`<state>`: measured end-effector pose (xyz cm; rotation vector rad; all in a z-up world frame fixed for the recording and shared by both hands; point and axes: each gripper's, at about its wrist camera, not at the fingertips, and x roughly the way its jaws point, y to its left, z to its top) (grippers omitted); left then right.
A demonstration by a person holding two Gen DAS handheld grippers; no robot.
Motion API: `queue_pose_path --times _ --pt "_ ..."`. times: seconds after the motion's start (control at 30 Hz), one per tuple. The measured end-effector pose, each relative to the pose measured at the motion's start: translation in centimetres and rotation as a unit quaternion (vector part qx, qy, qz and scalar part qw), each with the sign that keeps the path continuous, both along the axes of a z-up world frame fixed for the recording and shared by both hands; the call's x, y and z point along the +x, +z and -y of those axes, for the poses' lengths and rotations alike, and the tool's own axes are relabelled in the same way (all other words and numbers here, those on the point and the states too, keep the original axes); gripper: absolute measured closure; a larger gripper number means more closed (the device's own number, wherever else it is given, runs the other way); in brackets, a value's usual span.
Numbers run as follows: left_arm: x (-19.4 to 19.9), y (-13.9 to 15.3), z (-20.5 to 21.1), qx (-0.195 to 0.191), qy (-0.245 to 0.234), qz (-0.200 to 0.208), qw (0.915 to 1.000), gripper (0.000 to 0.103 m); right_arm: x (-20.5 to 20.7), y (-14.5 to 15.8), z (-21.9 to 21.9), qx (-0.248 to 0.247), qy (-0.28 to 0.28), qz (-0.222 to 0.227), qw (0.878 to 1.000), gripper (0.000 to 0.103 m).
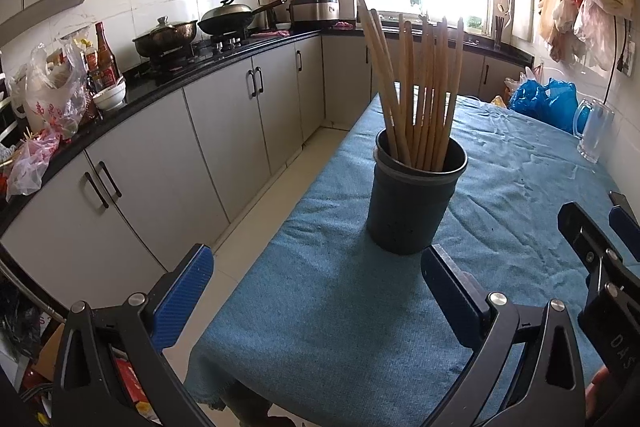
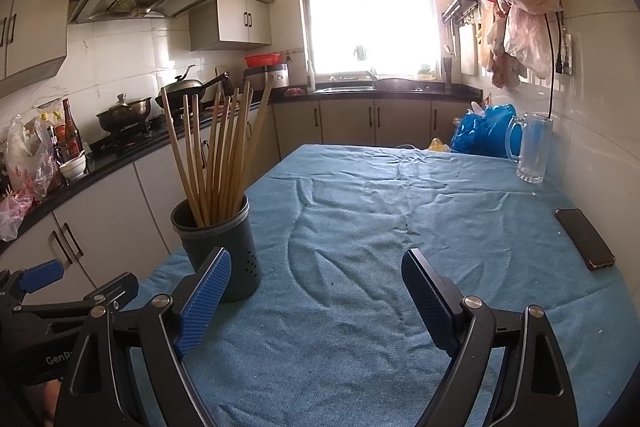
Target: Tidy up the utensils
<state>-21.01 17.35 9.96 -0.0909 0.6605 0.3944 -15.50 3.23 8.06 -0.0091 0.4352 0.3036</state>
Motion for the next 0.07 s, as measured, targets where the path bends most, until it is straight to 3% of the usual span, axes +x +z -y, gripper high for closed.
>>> queue_pose_path --times 0.07 --pt "0.13 0.34 0.52 0.005 -0.007 -0.001 1.0 0.0 0.29 0.08 0.65 0.005 -0.003 -0.002 1.0 0.012"
